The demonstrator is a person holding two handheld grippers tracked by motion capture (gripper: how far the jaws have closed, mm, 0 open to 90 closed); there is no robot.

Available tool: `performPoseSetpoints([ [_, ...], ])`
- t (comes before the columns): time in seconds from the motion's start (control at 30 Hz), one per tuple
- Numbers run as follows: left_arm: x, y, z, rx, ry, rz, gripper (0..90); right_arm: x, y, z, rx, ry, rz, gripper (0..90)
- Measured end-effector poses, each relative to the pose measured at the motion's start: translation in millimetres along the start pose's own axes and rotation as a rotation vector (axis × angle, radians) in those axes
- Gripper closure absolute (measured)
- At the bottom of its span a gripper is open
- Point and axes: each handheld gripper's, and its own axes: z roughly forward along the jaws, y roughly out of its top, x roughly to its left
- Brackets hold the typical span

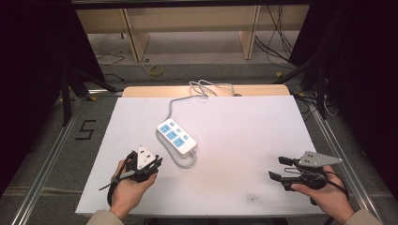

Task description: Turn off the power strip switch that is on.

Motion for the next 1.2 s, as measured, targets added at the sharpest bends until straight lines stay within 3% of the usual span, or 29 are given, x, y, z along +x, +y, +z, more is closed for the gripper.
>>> performPoseSetpoints([
  [0.07, 1.6, 2.0, -0.3, 0.0, 0.004, -0.009, 89.7, 0.1, -0.3, -0.3, 0.0, 0.0, 0.0, 30.0],
  [0.13, 1.5, 1.7, 2.7, 0.019, -0.005, -0.006, 89.8, -0.2, -0.8, -0.1, 0.003, 0.001, -0.003, 30.0],
  [0.37, 1.7, 5.6, 4.5, 0.015, -0.011, -0.016, 89.9, 0.2, -0.3, 0.4, 0.006, 0.002, -0.003, 30.0],
  [0.47, 2.3, 7.5, 5.8, 0.016, -0.026, -0.044, 89.9, 0.1, -0.3, 0.7, 0.009, 0.005, -0.001, 30.0],
  [1.2, 11.1, 23.8, 24.1, 0.034, -0.015, -0.07, 90.0, -1.7, -0.7, 1.9, 0.012, 0.001, 0.007, 30.0],
])
